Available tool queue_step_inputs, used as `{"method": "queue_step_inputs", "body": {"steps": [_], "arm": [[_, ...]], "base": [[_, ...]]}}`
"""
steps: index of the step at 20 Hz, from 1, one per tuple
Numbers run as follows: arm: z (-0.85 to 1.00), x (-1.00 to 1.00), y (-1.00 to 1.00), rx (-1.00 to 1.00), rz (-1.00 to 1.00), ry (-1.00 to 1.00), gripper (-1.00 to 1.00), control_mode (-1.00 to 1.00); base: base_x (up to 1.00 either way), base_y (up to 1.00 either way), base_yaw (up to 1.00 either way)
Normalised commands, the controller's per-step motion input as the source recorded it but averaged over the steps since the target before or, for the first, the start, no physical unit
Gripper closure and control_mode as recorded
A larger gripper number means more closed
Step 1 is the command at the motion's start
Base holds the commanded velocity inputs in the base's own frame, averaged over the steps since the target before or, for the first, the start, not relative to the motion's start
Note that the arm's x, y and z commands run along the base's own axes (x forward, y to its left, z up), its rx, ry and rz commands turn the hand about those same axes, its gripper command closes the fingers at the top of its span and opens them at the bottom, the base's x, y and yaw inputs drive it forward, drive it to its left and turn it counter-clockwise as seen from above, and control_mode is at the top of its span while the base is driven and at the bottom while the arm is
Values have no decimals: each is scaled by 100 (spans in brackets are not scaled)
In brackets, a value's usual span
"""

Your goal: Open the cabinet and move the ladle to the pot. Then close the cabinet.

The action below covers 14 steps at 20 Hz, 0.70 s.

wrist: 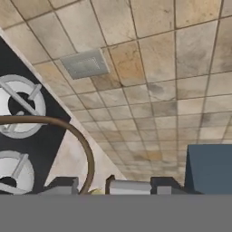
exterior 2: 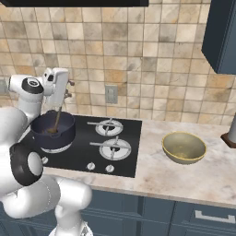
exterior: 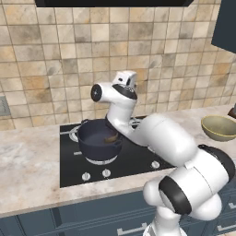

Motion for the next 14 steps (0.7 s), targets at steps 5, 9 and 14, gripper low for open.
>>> {"method": "queue_step_inputs", "body": {"steps": [5, 9, 14], "arm": [[0, 63, 3, 0, -4, -9, -100, -100], [0, 25, 13, 0, -2, -8, -100, -100], [0, -5, 26, 0, -1, -3, -100, -100]], "base": [[0, 0, 0], [0, 0, 0], [0, 0, 0]]}}
